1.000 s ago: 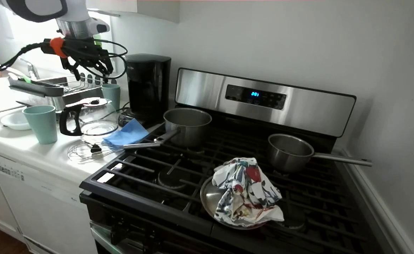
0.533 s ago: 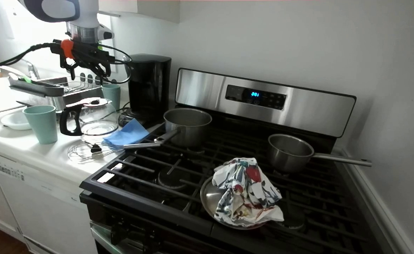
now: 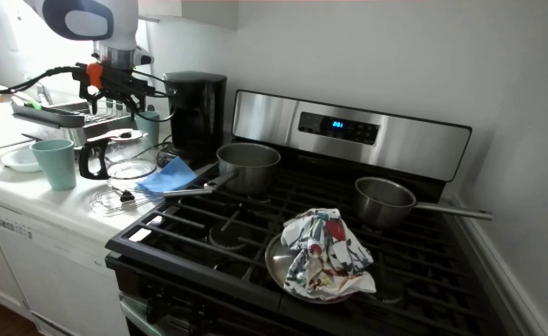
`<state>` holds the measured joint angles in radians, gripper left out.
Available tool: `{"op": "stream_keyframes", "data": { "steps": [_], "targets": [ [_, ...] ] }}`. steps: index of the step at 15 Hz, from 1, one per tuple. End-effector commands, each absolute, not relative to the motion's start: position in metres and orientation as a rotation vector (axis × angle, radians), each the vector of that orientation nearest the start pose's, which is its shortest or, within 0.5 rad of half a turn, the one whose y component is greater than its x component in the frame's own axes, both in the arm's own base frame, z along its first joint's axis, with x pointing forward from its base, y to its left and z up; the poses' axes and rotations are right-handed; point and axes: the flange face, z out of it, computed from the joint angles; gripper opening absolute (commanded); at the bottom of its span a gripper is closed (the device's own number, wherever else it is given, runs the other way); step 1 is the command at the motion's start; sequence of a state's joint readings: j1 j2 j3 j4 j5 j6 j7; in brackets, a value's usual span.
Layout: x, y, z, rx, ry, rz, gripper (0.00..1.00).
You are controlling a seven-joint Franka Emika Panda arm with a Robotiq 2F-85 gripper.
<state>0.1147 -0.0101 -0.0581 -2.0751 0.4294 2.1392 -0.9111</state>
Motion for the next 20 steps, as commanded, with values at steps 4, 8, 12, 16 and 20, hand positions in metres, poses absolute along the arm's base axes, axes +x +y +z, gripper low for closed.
{"op": "stream_keyframes", "data": {
  "steps": [4, 8, 12, 16, 20],
  "targets": [
    [0.583, 0.051, 0.425, -2.493, -1.135, -0.234, 1.0],
    [0.596, 0.052, 0.417, -2.436, -1.188, -0.206, 1.0],
    [0.607, 0.055, 0.412, -2.422, -1.22, -0.219, 1.0],
    [0.612, 0.059, 0.407, -2.426, -1.237, -0.21, 1.0],
    [0.615, 0.06, 0.404, -2.431, -1.246, -0.2, 1.0]
  ]
}}
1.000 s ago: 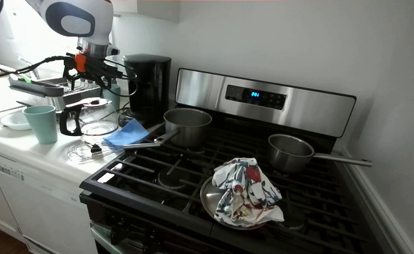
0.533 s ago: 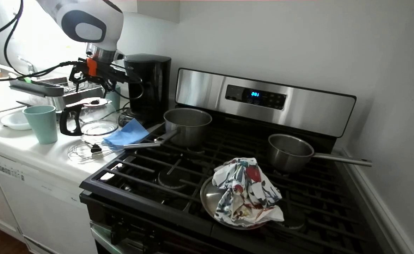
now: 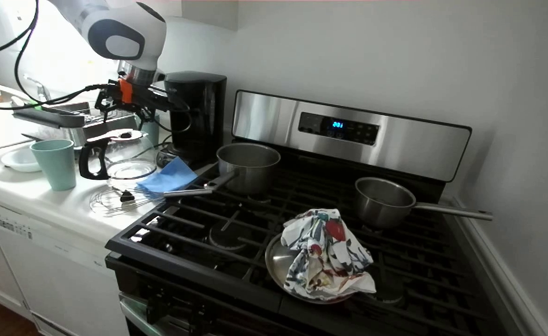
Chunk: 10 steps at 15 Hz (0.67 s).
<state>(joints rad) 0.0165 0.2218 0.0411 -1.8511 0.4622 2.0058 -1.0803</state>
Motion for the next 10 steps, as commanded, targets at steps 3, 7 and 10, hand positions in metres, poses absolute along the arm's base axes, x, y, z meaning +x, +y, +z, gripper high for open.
{"op": "stream_keyframes", "data": {
  "steps": [3, 7, 10],
  "targets": [
    [0.6159, 0.0591, 0.4025, -2.437, -1.258, -0.194, 1.0],
    [0.6168, 0.0583, 0.3977, -2.446, -1.27, -0.162, 1.0],
    [0.6174, 0.0585, 0.3945, -2.45, -1.283, -0.141, 1.0]
  ]
}}
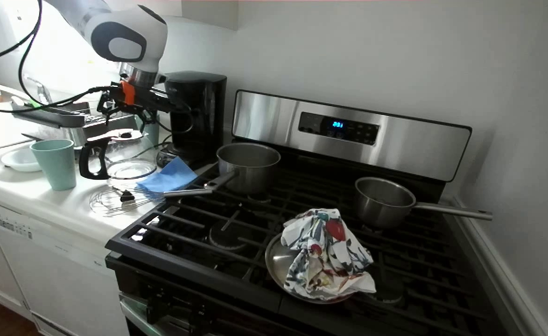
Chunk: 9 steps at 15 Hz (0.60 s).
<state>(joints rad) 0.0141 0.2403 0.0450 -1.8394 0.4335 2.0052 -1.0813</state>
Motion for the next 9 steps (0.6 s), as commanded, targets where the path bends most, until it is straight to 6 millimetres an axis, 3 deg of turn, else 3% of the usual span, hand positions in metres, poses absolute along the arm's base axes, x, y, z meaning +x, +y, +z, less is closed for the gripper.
{"op": "stream_keyframes", "data": {
  "steps": [1, 9],
  "targets": [
    [0.6183, 0.0588, 0.3944, -2.452, -1.288, -0.138, 1.0],
    [0.6223, 0.058, 0.4014, -2.435, -1.282, -0.211, 1.0]
  ]
}}
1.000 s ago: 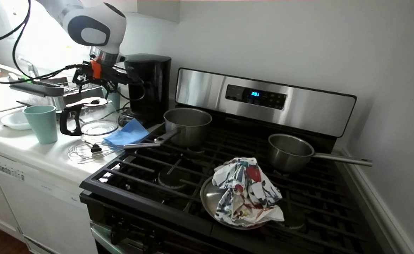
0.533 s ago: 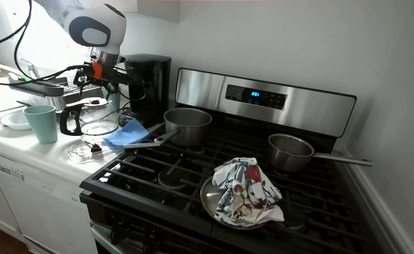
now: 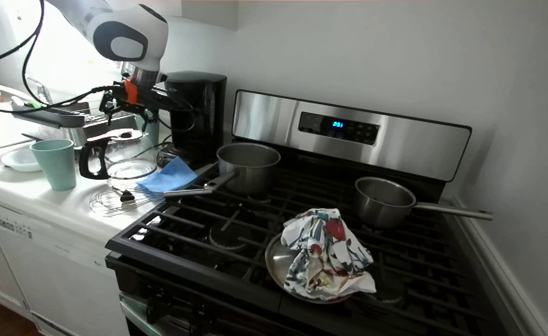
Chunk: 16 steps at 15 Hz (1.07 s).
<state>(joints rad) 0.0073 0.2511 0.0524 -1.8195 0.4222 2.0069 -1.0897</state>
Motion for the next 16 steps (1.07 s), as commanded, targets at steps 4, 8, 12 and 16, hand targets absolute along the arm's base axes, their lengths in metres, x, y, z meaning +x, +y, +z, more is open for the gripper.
{"op": "stream_keyframes", "data": {
  "steps": [4, 8, 12, 16],
  "targets": [
    [0.622, 0.057, 0.394, -2.448, -1.269, -0.161, 1.0],
    [0.622, 0.059, 0.385, -2.43, -1.259, -0.12, 1.0],
    [0.621, 0.059, 0.381, -2.406, -1.216, -0.062, 1.0],
    [0.62, 0.052, 0.392, -2.375, -1.177, -0.021, 1.0]
  ]
}}
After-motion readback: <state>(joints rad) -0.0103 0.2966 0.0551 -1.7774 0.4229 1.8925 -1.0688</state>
